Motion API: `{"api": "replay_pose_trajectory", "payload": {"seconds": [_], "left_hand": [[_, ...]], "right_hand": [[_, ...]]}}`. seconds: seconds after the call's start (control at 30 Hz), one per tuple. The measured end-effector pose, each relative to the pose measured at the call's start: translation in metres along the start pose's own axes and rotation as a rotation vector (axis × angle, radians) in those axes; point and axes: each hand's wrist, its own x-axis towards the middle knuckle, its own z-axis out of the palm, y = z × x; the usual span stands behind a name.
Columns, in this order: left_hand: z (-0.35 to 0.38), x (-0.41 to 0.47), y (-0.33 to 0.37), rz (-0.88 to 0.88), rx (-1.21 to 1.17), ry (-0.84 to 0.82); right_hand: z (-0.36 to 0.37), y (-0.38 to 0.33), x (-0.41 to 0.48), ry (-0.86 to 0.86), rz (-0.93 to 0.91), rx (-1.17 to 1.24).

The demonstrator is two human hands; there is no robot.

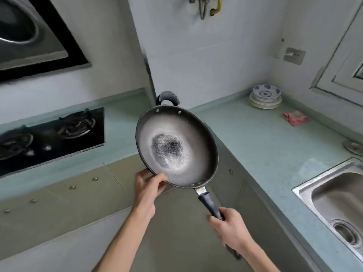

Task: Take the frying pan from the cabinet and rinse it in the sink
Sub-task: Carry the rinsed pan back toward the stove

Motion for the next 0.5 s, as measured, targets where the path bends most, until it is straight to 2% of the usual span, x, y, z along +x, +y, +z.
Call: {"api": "replay_pose_trajectory", "payload": {"seconds": [0.2, 0.5], "left_hand": [[-0.104, 0.024, 0.019, -0.046, -0.095, 0.072], [-0.207, 0.056, 0.045, -0.063, -0.337, 0.348]], "right_hand": [[0.069, -0.053, 0.017, -0.14, -0.079, -0.154], [0.152, -0.139, 0.069, -0.359, -0.247, -0.376]]}}
